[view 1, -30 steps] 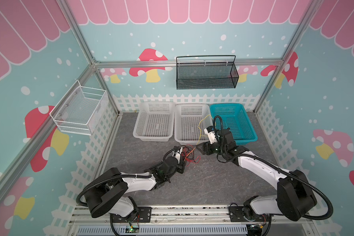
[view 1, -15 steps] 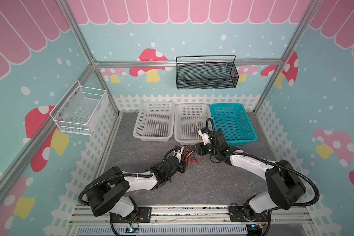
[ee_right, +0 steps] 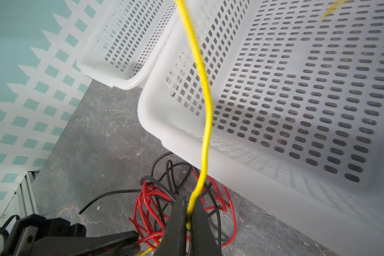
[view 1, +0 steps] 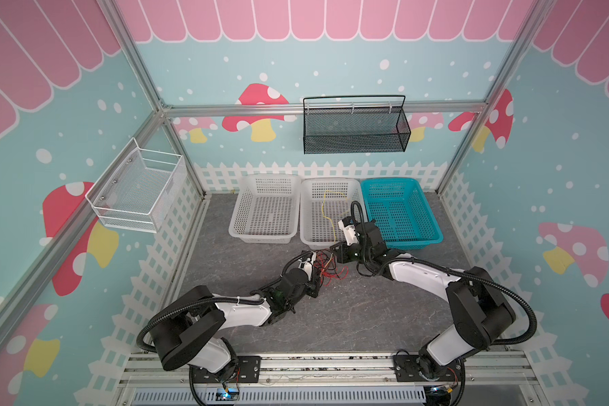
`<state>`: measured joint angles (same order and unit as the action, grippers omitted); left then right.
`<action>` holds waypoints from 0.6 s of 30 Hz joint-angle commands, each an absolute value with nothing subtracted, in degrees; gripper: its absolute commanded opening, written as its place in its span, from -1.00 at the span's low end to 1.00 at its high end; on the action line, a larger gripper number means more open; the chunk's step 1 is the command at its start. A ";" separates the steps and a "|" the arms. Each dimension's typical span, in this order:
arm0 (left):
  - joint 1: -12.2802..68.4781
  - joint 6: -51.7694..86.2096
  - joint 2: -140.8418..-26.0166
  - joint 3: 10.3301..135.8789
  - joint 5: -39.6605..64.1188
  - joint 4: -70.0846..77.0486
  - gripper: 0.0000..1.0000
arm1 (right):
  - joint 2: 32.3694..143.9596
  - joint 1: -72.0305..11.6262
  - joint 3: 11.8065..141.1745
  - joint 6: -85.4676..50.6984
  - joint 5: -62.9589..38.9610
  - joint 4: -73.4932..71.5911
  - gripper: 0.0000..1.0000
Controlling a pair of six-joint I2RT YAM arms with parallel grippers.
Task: Untangle and sort cables by color
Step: Untie the cable.
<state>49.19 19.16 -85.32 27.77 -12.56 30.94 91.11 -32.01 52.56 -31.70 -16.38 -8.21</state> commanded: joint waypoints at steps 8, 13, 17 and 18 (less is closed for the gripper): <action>48.96 20.49 -83.98 24.86 -15.56 31.57 -1.00 | 86.12 -31.91 54.45 -29.60 -5.33 -5.12 -1.00; 48.78 19.98 -81.63 24.61 -17.98 27.48 -1.00 | 83.36 -30.70 56.66 -26.41 -0.42 0.40 -1.00; 48.43 20.54 -80.02 23.94 -20.67 25.44 -1.00 | 81.73 -28.03 57.13 -25.36 1.61 3.38 -1.00; 48.26 20.86 -79.56 23.70 -21.08 24.83 -1.00 | 81.25 -27.28 56.98 -25.10 1.75 3.72 -1.00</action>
